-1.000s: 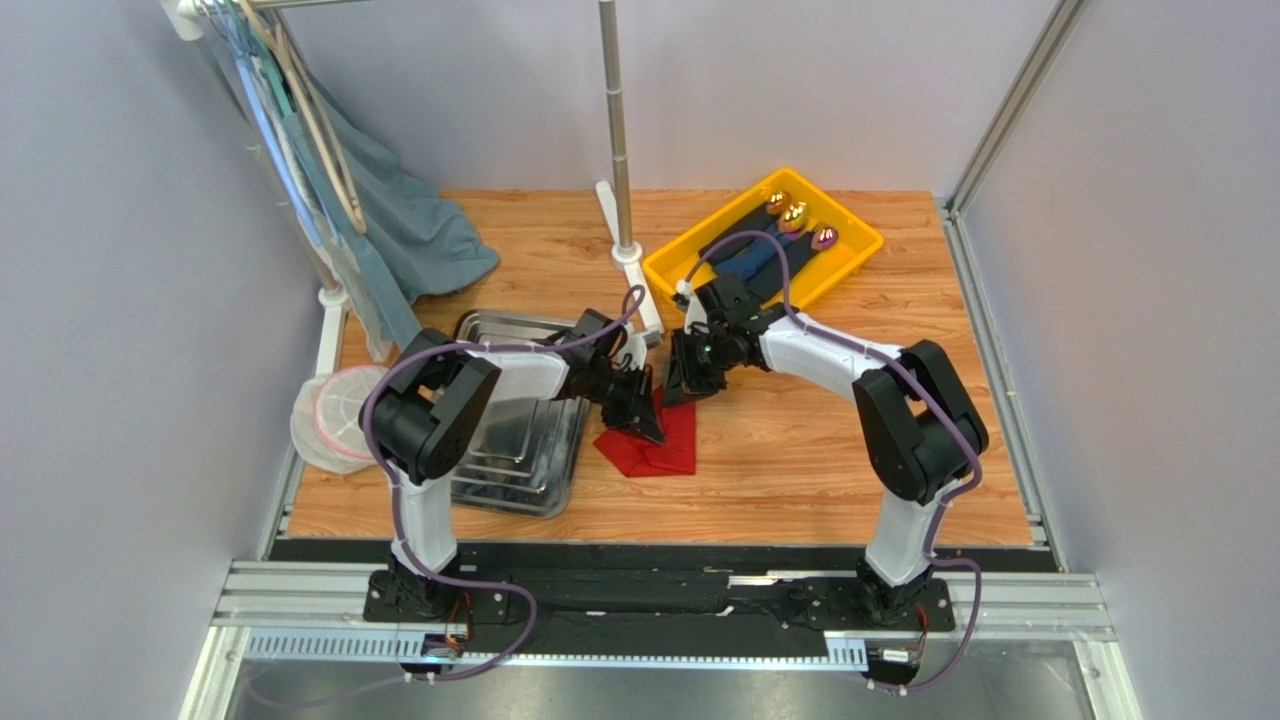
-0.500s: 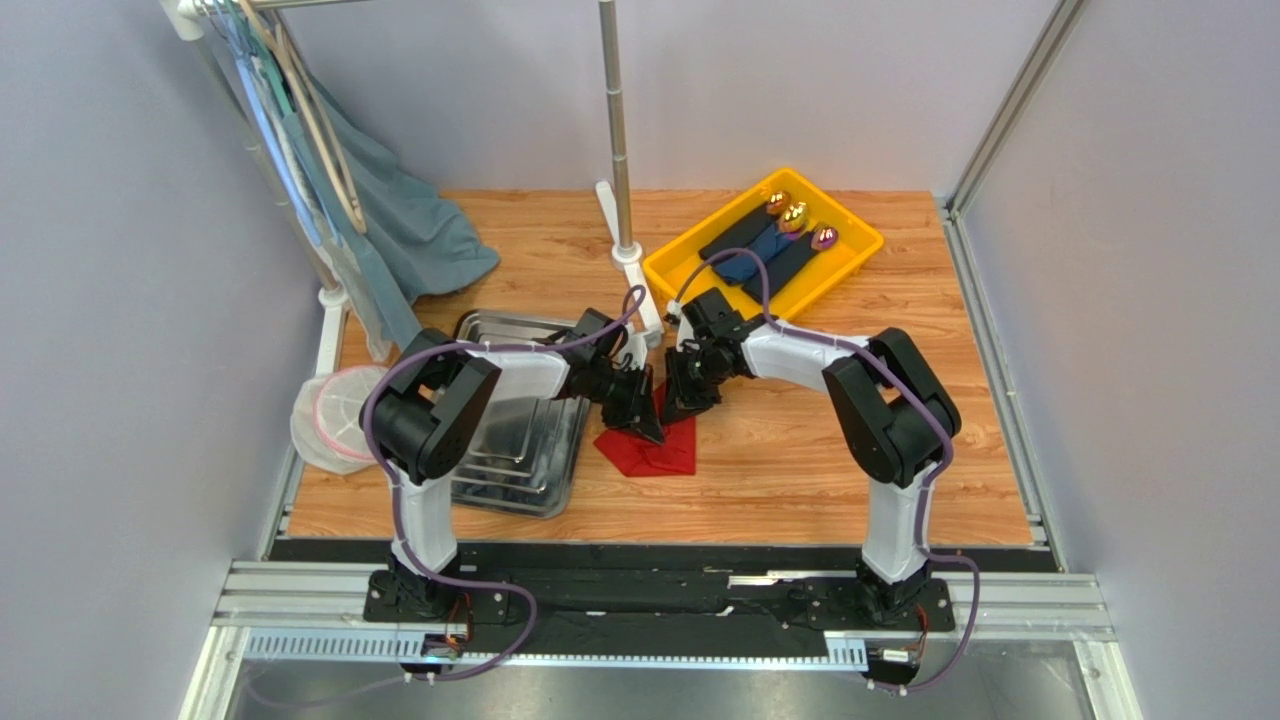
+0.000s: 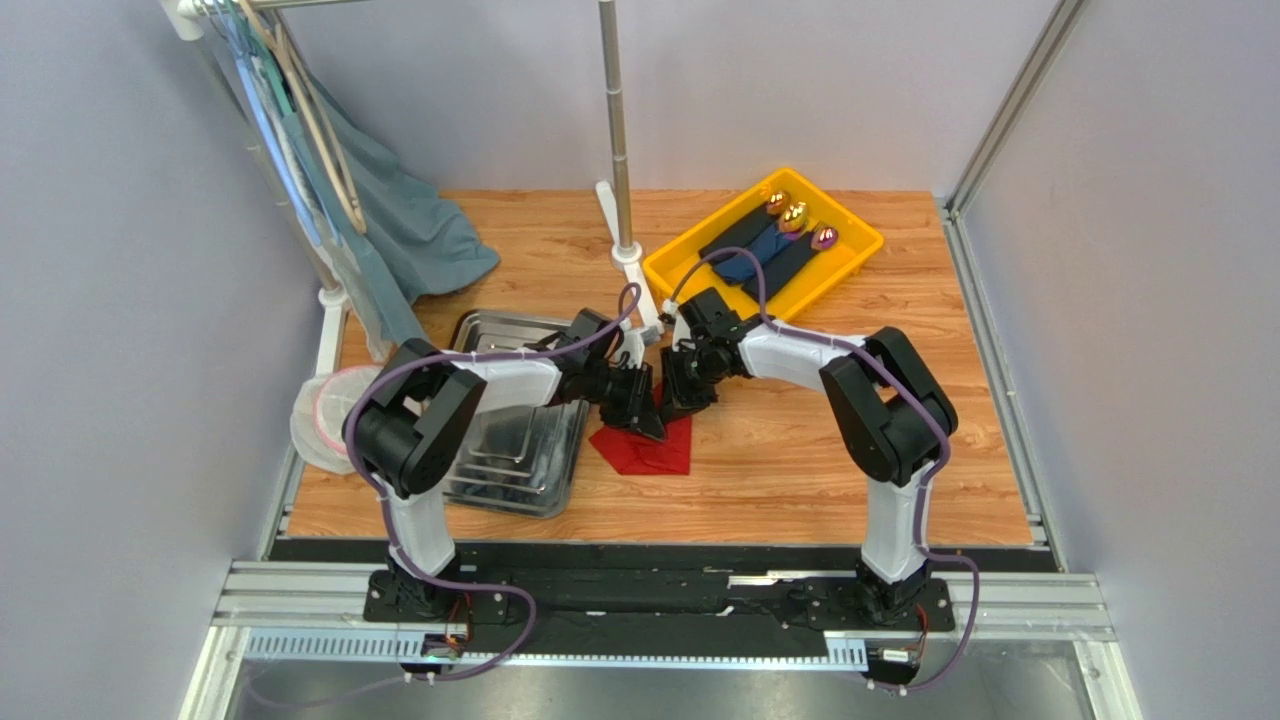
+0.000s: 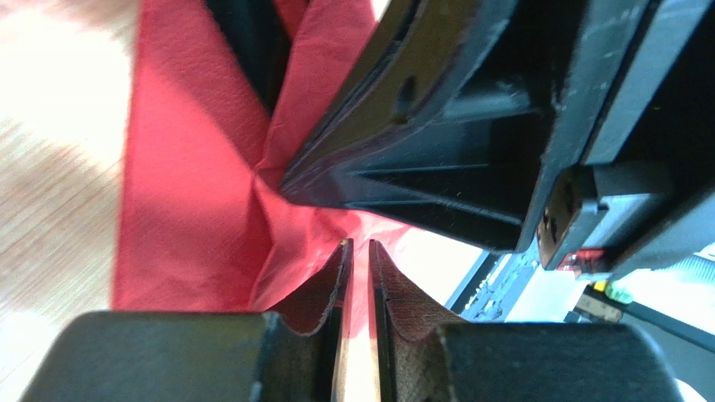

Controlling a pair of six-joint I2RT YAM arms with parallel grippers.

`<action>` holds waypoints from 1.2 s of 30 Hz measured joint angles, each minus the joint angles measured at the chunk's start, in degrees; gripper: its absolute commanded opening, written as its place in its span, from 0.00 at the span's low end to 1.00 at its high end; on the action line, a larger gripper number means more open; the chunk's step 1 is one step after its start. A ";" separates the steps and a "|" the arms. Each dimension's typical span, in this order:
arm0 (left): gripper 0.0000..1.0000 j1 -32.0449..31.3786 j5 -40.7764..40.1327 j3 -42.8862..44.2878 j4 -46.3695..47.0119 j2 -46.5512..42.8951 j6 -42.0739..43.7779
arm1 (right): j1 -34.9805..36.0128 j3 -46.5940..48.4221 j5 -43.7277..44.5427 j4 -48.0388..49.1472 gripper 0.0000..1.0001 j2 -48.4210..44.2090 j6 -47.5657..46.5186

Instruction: Place the utensils on the paper napkin and roll it up

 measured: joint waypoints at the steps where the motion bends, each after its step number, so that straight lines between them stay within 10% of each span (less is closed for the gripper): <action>1: 0.17 -0.17 0.02 0.00 0.20 0.13 -0.17 | 0.00 0.17 -0.09 -0.04 0.06 0.11 0.00; 13: 0.04 0.92 2.75 0.48 1.90 4.63 -3.56 | -0.74 1.57 -1.14 -0.76 0.13 0.83 0.02; 25: 0.06 1.33 3.63 0.50 2.16 5.01 -3.72 | -4.61 5.95 -2.45 -5.60 0.67 -6.54 -0.26; 28: 0.06 1.36 3.61 0.55 2.01 5.01 -3.67 | -5.14 5.97 -2.69 -6.67 0.60 -7.45 -1.25; 32: 0.06 1.36 3.61 0.70 1.81 5.05 -3.61 | -4.66 4.59 -4.17 -6.93 0.18 -7.43 -1.77; 36: 0.06 1.36 3.61 0.70 1.81 5.07 -3.61 | -4.28 2.19 -4.90 -6.14 0.03 -7.23 -0.35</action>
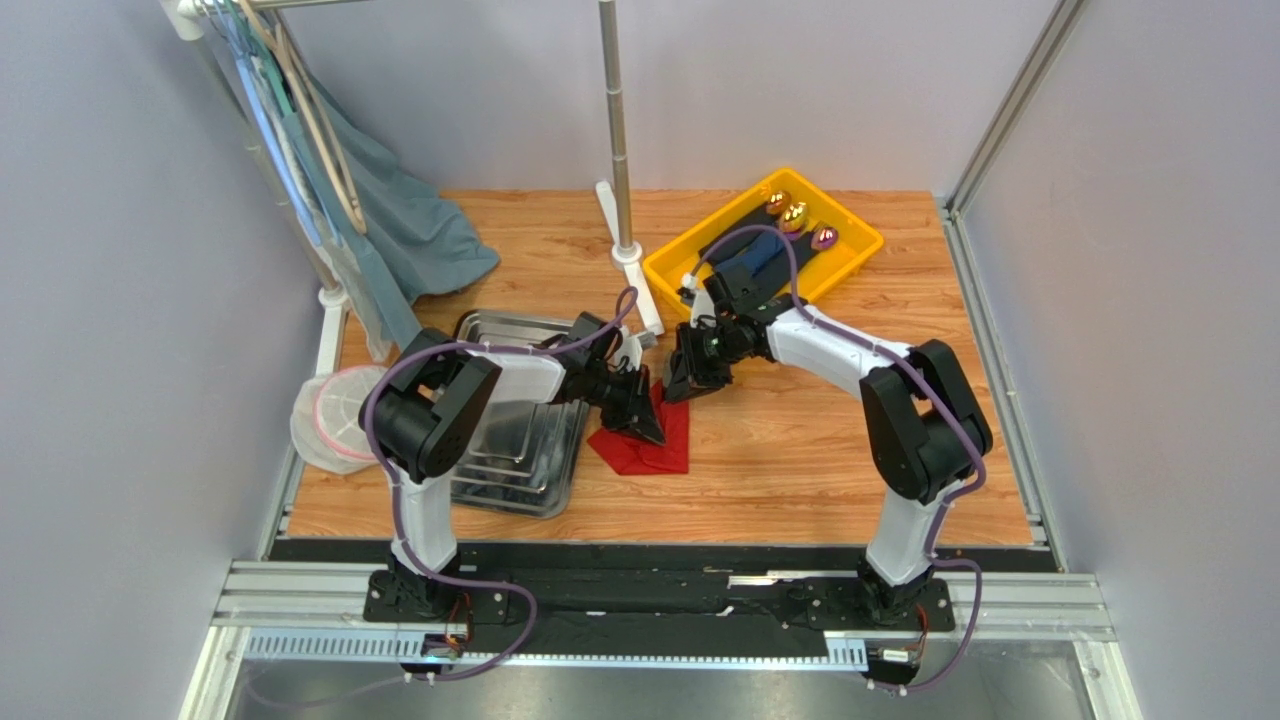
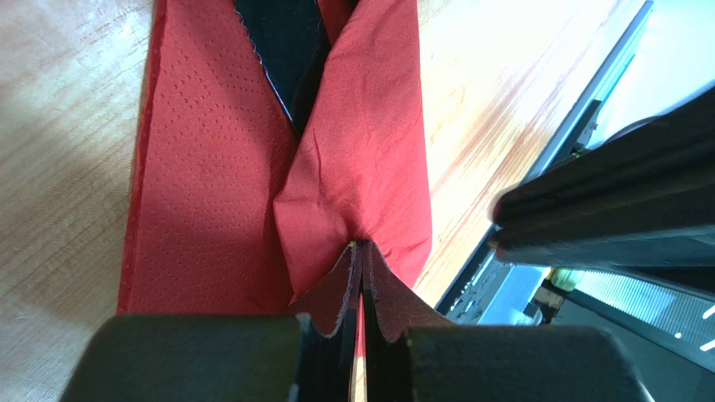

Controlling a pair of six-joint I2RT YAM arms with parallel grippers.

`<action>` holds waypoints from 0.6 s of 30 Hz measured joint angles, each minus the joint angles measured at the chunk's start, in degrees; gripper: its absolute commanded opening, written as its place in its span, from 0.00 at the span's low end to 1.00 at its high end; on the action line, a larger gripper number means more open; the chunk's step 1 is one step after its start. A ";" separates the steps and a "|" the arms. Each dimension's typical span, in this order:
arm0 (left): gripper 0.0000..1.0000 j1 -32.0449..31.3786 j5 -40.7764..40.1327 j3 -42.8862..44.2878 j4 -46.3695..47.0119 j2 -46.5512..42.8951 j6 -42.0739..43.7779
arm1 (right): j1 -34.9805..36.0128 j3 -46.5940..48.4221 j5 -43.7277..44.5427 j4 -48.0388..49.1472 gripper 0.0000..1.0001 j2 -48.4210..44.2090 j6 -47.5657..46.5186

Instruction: Place the utensils on the paper napkin and roll it up

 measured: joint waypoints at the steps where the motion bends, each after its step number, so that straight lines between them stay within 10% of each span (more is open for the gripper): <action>1: 0.06 0.00 0.00 0.02 0.00 0.00 0.00 | 0.09 -0.13 0.00 0.07 0.02 0.04 -0.02; 18: 0.18 0.04 0.26 0.39 -0.44 0.26 0.04 | 1.77 -0.61 -1.03 5.11 0.00 9.07 2.86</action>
